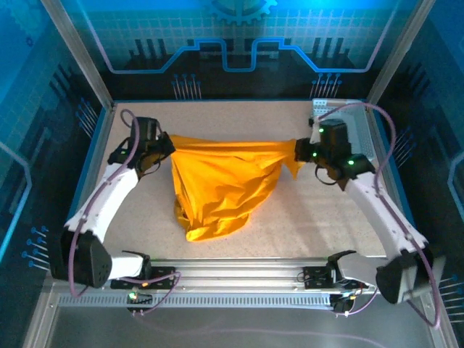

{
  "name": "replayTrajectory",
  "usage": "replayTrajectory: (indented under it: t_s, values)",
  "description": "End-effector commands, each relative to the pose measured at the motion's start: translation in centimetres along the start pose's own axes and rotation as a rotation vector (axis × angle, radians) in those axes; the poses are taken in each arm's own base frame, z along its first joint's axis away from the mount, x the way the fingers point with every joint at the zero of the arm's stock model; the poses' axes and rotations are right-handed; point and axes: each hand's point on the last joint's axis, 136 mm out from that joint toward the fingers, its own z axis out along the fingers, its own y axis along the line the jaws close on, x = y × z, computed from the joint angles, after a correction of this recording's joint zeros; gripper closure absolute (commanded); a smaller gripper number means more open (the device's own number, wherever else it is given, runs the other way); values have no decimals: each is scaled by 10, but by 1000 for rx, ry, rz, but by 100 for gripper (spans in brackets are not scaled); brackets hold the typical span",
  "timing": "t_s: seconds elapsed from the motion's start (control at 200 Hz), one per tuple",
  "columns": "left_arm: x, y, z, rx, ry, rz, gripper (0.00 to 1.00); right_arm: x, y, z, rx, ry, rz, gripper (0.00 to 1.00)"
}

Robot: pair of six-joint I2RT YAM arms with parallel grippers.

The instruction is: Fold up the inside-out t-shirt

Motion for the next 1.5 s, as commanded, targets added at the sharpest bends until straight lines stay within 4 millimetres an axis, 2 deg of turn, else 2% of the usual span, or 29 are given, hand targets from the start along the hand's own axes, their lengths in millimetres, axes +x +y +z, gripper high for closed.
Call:
replayTrajectory:
  t_s: [0.0,0.1,0.18,0.23,0.275,0.33,0.38,0.455,0.55,0.605,0.635,0.695,0.74,0.81,0.88,0.915,0.95,0.99,1.04,1.1,1.145,1.206,1.251,1.286,1.336,1.396,1.496]
  values:
    - [-53,-27,-79,105,-193,25,96,-47,30,-64,-107,-138,-27,100]
    - [-86,-56,-155,249,-351,43,96,-86,64,-123,-231,-267,-42,100]
    - [-106,-65,-212,311,-482,51,96,-105,92,-165,-349,-333,-64,100]
    - [-113,-65,-234,328,-552,53,95,-111,109,-185,-415,-364,-92,100]
    - [-118,-60,-240,302,-583,44,94,-112,119,-197,-444,-383,-110,100]
    - [-118,-60,-234,290,-574,52,94,-109,131,-202,-470,-397,-149,100]
    - [-115,-60,-213,258,-514,63,93,-104,134,-194,-455,-383,-169,100]
    - [-103,-54,-164,164,-364,66,93,-90,127,-159,-380,-311,-166,100]
    - [-82,-42,-107,69,-201,61,100,-72,115,-111,-293,-215,-158,100]
    - [-77,-37,-92,36,-156,43,100,-65,109,-94,-253,-170,-145,100]
    - [-78,-38,-92,39,-157,36,100,-64,109,-90,-246,-157,-147,100]
    - [-88,-43,-104,73,-201,25,100,-72,113,-97,-254,-181,-163,100]
    - [-98,-51,-126,120,-257,21,100,-82,115,-112,-264,-223,-165,100]
    - [-115,-68,-181,240,-393,32,100,-100,127,-149,-330,-312,-188,100]
    - [-127,-68,-235,320,-561,10,100,-112,130,-184,-364,-401,-194,100]
    - [-128,-65,-249,336,-609,0,100,-114,128,-195,-366,-430,-192,100]
    - [-126,-64,-252,349,-626,2,100,-114,126,-200,-364,-448,-191,100]
    - [-120,-62,-238,345,-595,-3,100,-109,122,-196,-356,-445,-184,100]
    - [-109,-57,-204,297,-503,-10,100,-97,118,-177,-342,-406,-175,100]
    - [-89,-42,-152,198,-367,-27,100,-75,109,-135,-301,-314,-151,100]
    - [-71,-26,-110,101,-254,-35,100,-51,100,-97,-261,-219,-135,100]
    - [-51,-6,-66,-23,-120,-42,100,-25,94,-54,-229,-106,-109,100]
    - [-45,3,-47,-73,-56,-53,100,-15,97,-35,-236,-48,-109,100]
    - [-45,4,-40,-79,-22,-69,100,-16,99,-30,-235,-35,-110,100]
    - [-57,-5,-46,-38,-37,-81,100,-31,107,-39,-250,-59,-121,100]
    - [-82,-24,-76,47,-141,-67,100,-56,123,-67,-299,-137,-149,100]
    - [-120,-50,-157,187,-370,-44,100,-92,151,-134,-412,-296,-206,100]
